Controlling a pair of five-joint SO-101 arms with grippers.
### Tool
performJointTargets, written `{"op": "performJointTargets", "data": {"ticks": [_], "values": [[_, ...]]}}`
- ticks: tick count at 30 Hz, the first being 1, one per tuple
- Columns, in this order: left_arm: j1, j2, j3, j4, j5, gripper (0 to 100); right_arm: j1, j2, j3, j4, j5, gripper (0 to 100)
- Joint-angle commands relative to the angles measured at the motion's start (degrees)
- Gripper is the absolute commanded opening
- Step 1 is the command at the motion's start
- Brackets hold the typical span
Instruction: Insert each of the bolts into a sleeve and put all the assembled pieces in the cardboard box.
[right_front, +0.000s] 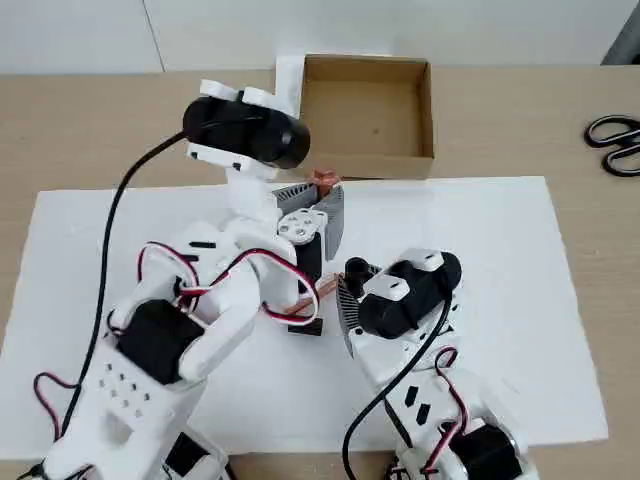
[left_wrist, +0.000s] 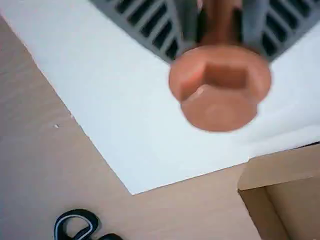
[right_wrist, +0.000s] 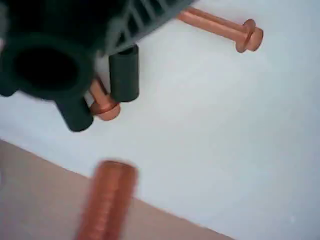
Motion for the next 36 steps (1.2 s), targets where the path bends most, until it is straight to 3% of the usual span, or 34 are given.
{"op": "performJointTargets", "data": {"ticks": [1,11,26,36], "values": [[0.26,-1.49,0.84,-6.33,0.18,1,-0.22,0.22,-0.35,-0.4,-0.53,0.3],[3.96,-1.49,1.1,-6.24,0.35,1,-0.22,0.22,-0.35,-0.4,-0.53,0.3],[6.51,-1.58,1.1,0.0,0.35,1,-0.22,0.22,-0.35,-0.4,-0.62,0.3],[6.15,-1.58,1.1,-1.58,0.44,1,-0.13,0.22,-0.35,-0.4,-0.62,0.3]]}}
